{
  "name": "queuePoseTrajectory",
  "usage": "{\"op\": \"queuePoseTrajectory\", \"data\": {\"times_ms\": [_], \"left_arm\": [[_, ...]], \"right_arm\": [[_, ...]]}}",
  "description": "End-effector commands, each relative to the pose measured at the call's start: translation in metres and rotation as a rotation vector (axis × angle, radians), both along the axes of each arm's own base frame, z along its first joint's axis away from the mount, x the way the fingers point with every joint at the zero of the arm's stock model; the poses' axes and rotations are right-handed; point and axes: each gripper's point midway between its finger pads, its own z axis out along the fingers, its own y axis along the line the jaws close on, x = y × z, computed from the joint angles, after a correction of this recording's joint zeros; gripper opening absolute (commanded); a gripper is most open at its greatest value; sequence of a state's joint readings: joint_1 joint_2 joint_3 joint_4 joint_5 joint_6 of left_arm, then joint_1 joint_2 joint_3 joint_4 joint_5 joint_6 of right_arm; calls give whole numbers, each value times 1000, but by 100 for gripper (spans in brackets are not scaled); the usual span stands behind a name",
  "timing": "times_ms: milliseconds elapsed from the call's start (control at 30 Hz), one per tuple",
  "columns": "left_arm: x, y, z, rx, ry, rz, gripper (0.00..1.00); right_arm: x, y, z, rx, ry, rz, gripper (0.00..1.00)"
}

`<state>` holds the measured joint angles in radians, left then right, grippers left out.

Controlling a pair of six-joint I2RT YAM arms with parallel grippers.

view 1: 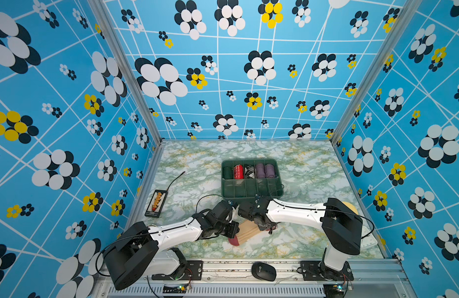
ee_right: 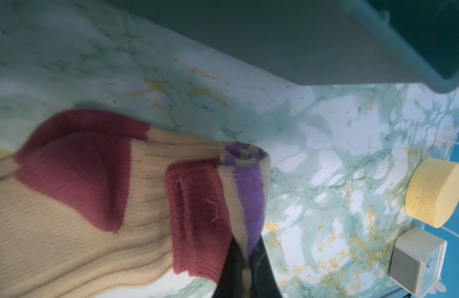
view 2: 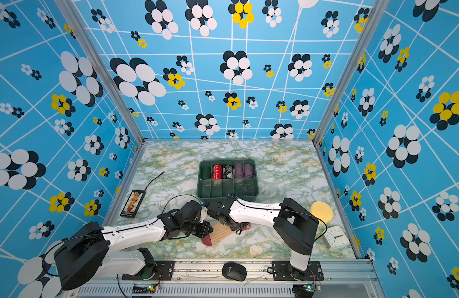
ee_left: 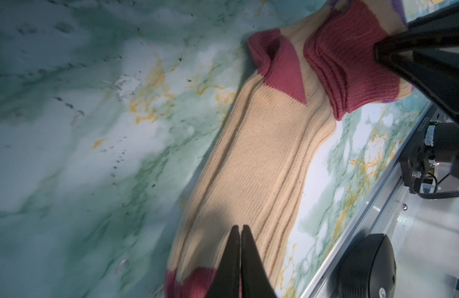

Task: Roll the socks

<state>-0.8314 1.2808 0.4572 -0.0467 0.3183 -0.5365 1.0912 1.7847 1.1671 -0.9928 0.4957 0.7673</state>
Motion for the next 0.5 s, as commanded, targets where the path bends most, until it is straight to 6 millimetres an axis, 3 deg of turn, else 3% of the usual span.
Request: {"op": "queuePoseTrajectory", "data": {"times_ms": [0, 467], "left_arm": [[-2, 0, -4, -21, 18, 16, 8], [-1, 3, -11, 9, 22, 18, 8]], "right_arm": [[-1, -4, 4, -45, -14, -4, 0], [-4, 15, -1, -37, -19, 44, 5]]}}
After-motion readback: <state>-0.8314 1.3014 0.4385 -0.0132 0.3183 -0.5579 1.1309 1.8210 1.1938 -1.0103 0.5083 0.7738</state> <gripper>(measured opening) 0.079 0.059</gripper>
